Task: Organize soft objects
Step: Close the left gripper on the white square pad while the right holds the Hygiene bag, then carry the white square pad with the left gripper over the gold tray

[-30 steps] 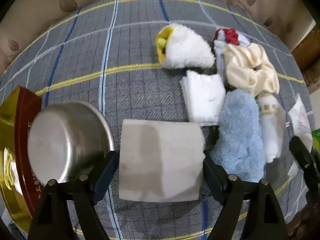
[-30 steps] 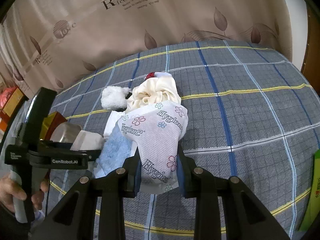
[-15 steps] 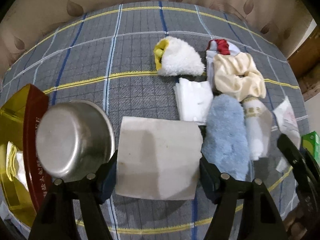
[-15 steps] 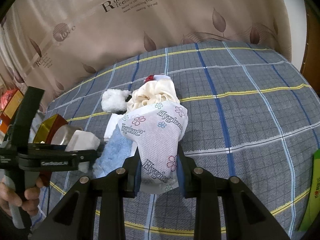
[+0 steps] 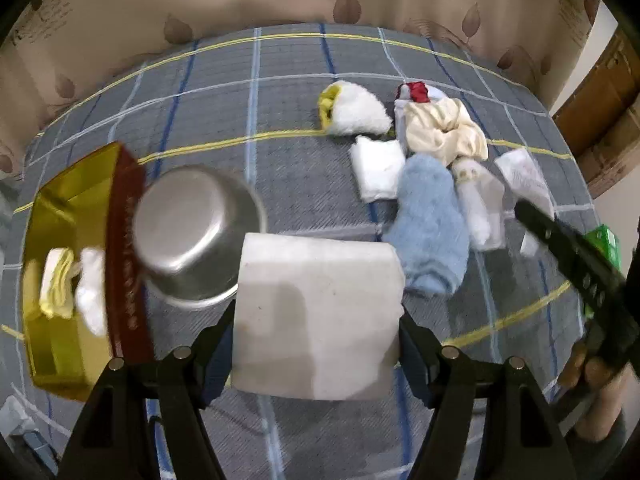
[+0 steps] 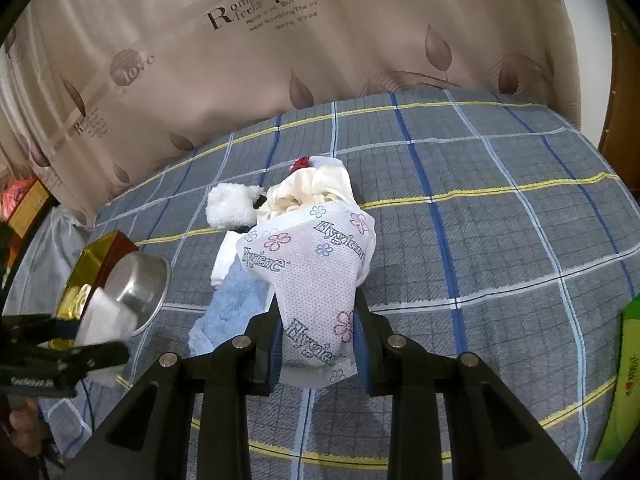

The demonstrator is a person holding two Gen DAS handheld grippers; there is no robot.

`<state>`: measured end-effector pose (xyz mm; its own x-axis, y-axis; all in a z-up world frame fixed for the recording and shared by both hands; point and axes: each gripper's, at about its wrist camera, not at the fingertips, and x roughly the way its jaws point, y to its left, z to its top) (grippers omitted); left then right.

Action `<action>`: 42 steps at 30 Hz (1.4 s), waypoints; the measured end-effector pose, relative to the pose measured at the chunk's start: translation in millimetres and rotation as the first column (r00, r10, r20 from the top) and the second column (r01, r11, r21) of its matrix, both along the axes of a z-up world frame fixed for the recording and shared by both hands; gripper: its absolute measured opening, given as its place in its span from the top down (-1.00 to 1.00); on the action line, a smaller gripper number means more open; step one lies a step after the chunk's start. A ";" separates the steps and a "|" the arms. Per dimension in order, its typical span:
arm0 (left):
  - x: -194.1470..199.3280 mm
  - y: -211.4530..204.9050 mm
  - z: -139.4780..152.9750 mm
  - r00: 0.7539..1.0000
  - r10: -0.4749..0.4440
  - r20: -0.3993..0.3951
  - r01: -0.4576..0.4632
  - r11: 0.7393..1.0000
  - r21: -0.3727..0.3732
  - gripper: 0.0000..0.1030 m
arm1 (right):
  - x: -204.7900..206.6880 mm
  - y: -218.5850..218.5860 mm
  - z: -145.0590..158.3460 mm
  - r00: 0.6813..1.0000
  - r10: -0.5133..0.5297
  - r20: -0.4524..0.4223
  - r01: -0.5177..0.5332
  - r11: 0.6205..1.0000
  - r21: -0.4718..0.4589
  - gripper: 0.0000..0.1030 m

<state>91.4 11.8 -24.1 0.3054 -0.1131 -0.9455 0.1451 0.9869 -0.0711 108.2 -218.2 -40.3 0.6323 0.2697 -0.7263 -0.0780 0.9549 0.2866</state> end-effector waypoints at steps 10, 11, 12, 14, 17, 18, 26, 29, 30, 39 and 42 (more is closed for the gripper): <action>-19.6 73.8 23.5 0.991 0.122 0.047 -0.123 0.992 0.030 -0.41 | -1.6 0.5 1.3 1.000 0.001 0.005 -0.001 1.000 -0.006 0.48; -20.8 83.7 24.5 0.989 0.141 0.049 -0.143 0.989 0.033 -0.41 | -0.8 -0.2 1.1 1.000 0.000 0.006 0.000 1.000 -0.006 0.48; -22.6 91.4 25.4 0.987 0.154 0.050 -0.155 0.987 0.034 -0.41 | -0.6 -0.8 1.8 1.000 0.000 0.007 0.000 1.000 -0.005 0.48; -24.4 107.0 25.7 0.982 0.182 0.045 -0.184 0.982 0.037 -0.41 | -0.9 -0.7 1.7 1.000 -0.002 0.006 0.002 1.000 -0.007 0.48; -27.0 131.3 27.0 0.972 0.228 0.053 -0.230 0.972 0.052 -0.41 | -1.4 -1.5 3.9 1.000 -0.004 0.008 0.004 1.000 -0.007 0.48; -27.7 139.5 28.1 0.969 0.242 0.056 -0.245 0.968 0.053 -0.41 | -1.8 -1.9 4.4 1.000 -0.004 0.010 0.004 1.000 -0.010 0.48; -16.0 193.0 23.4 0.938 0.341 0.071 -0.343 0.939 0.035 -0.41 | -1.4 -2.1 4.8 1.000 -0.006 0.013 0.006 1.000 -0.012 0.48; -10.3 206.5 16.2 0.931 0.359 0.062 -0.361 0.931 0.041 -0.41 | -0.9 -2.1 4.3 1.000 -0.009 0.019 0.009 1.000 -0.019 0.48; -8.7 209.7 13.7 0.932 0.356 0.060 -0.359 0.933 0.040 -0.41 | -0.8 -1.9 4.5 1.000 -0.009 0.021 0.009 1.000 -0.021 0.48; 0.6 225.9 -10.7 0.937 0.343 0.057 -0.346 0.937 0.050 -0.44 | -2.8 0.9 6.1 0.999 -0.007 0.037 0.009 0.999 -0.043 0.48; 1.4 226.6 -15.1 0.944 0.325 0.054 -0.328 0.943 0.060 -0.44 | -3.2 1.5 6.1 0.999 -0.004 0.038 0.006 0.999 -0.046 0.48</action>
